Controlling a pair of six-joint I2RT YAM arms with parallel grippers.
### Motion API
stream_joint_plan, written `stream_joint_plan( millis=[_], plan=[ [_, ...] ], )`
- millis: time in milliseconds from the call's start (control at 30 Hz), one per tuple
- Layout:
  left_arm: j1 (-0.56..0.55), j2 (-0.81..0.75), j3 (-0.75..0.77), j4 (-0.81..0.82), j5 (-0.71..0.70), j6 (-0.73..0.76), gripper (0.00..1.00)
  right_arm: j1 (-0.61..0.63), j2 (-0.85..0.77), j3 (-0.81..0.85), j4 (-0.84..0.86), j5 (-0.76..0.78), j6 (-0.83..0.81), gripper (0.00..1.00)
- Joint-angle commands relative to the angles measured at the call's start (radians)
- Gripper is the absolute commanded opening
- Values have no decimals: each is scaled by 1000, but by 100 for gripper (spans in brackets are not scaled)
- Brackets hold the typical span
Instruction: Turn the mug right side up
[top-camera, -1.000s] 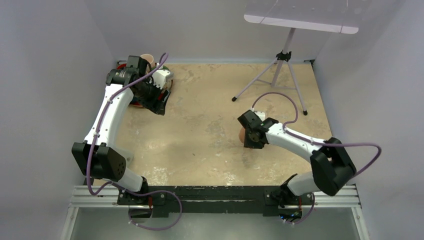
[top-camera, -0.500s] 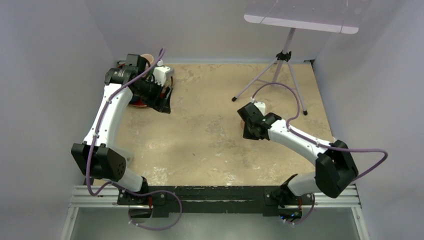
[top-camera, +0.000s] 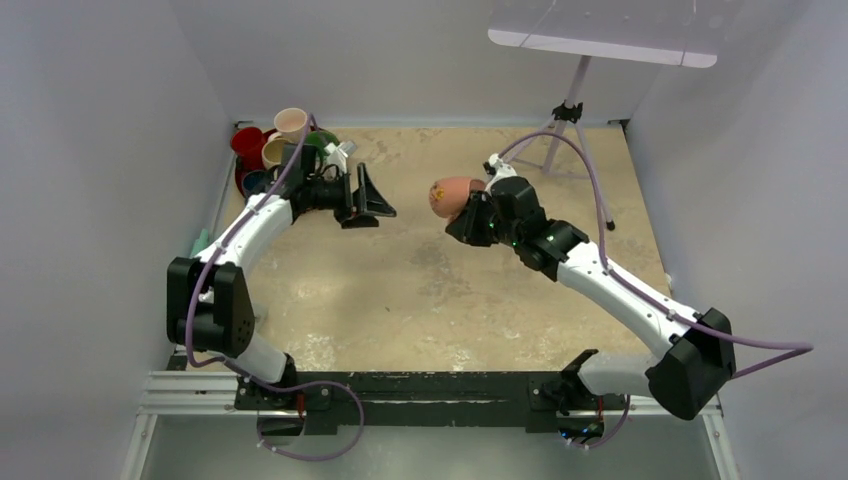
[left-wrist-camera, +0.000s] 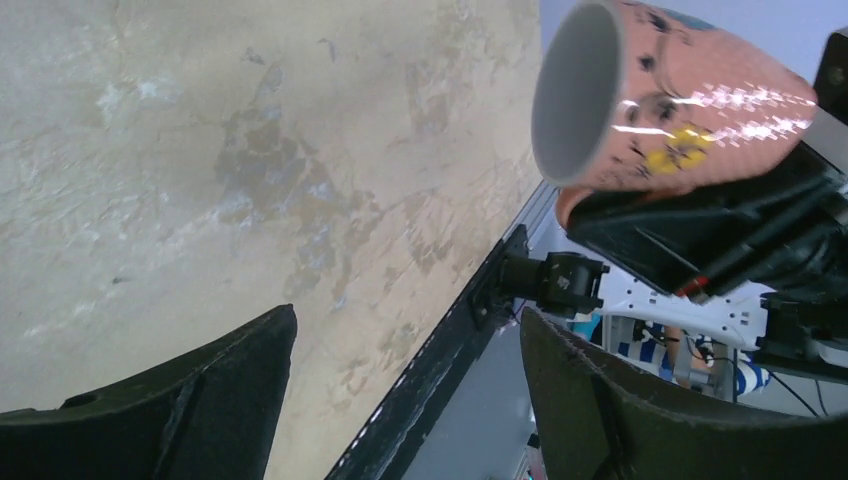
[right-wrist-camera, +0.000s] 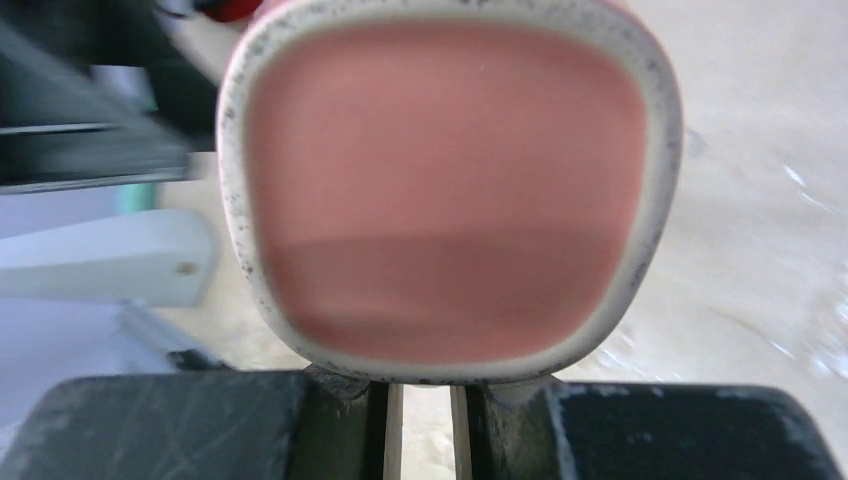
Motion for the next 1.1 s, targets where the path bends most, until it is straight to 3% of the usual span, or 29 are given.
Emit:
stream_joint_plan(
  millis=[0, 167, 467, 667, 833, 933, 1067],
  plan=[
    [-49, -11, -20, 439, 82, -255, 85, 1, -10, 109, 293, -184, -1, 0],
    [-61, -5, -74, 789, 131, -454, 72, -1, 37, 155, 333, -249, 19, 0],
    [-54, 25, -148, 1268, 201, -720, 70, -21, 37, 174, 348, -280, 31, 0],
    [-74, 46, -92, 1273, 191, -724, 74, -23, 66, 183, 350, -321, 23, 0],
    [-124, 56, -54, 1174, 191, -669, 72, -23, 81, 198, 399, -371, 10, 0],
    [-133, 62, -49, 1241, 193, -726, 56, -24, 105, 199, 421, -426, 8, 0],
    [-132, 53, -19, 1235, 220, -747, 2, -26, 144, 200, 422, -452, 11, 0]
  ],
)
